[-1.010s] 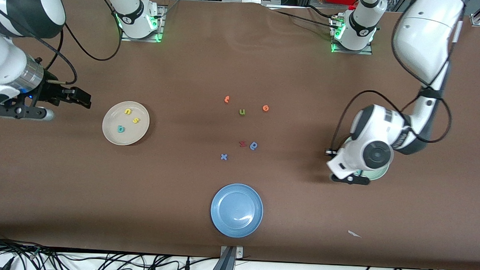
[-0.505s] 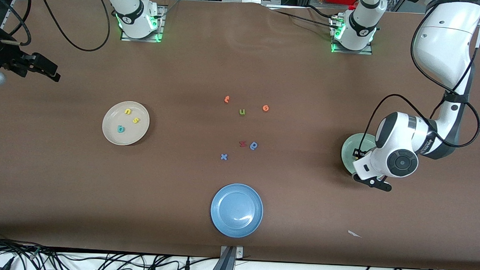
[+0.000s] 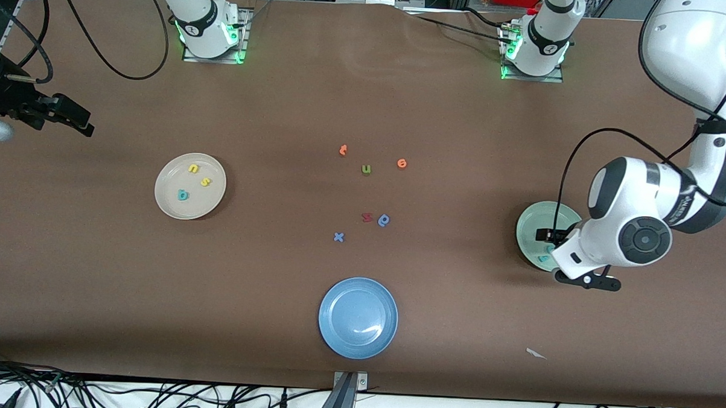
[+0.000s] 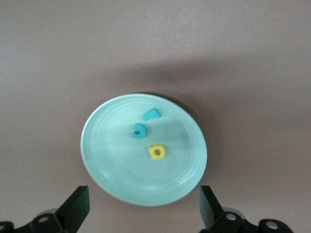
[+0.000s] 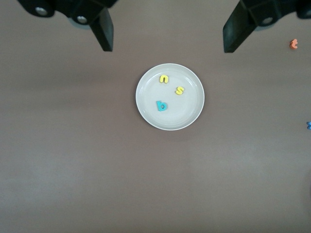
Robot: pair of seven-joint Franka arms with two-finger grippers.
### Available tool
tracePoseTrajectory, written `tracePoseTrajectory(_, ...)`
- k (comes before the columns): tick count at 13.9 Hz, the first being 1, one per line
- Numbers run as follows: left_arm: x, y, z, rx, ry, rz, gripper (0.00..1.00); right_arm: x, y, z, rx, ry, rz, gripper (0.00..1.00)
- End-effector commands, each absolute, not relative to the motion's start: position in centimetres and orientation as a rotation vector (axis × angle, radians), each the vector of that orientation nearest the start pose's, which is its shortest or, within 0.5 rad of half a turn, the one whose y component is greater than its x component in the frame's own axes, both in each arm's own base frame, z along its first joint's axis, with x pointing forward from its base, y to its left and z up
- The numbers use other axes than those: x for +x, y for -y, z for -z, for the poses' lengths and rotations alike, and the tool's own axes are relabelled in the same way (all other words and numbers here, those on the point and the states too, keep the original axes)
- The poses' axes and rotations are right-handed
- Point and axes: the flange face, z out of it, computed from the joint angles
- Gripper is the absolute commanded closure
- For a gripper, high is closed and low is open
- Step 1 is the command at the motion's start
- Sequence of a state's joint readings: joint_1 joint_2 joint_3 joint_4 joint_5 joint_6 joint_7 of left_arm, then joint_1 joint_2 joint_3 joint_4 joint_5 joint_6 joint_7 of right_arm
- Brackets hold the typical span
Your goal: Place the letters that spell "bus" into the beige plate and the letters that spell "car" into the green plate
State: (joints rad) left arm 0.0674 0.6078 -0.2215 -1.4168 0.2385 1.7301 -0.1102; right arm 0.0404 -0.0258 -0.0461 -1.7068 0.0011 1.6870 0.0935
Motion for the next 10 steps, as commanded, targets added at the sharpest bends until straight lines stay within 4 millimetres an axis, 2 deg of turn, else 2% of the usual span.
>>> tracePoseTrajectory(1, 67.8, 2.9, -38.0, -3.02, -0.123, -0.384, 0.0, 55.4, -0.7, -58.7, -3.113, -0.126, 0.005, 0.0)
tracePoseTrajectory(2, 67.1, 1.7, -39.8, -3.049, -0.172, -0.37, 0.0, 55.5, -0.7, -58.8, -3.104, -0.125, 0.007, 0.0)
tracePoseTrajectory(4, 64.1, -1.3, -44.8, -3.15, -0.19, -0.304, 0.0, 55.3, -0.6, -58.8, -3.103, -0.127, -0.021, 0.0)
tracePoseTrajectory(5, 62.7, -2.0, -47.8, -3.162, -0.208, -0.242, 0.0, 55.3, -0.6, -58.9, -3.107, -0.128, -0.019, 0.0)
tracePoseTrajectory(7, 59.7, -2.1, -53.0, -3.158, -0.207, -0.128, 0.0, 55.3, -0.7, -59.0, -3.107, -0.128, -0.017, 0.0)
tracePoseTrajectory(10, 57.3, -2.7, -58.9, -3.15, -0.205, 0.029, 0.0, 55.3, -1.0, -59.0, -3.112, -0.121, -0.017, 0.0)
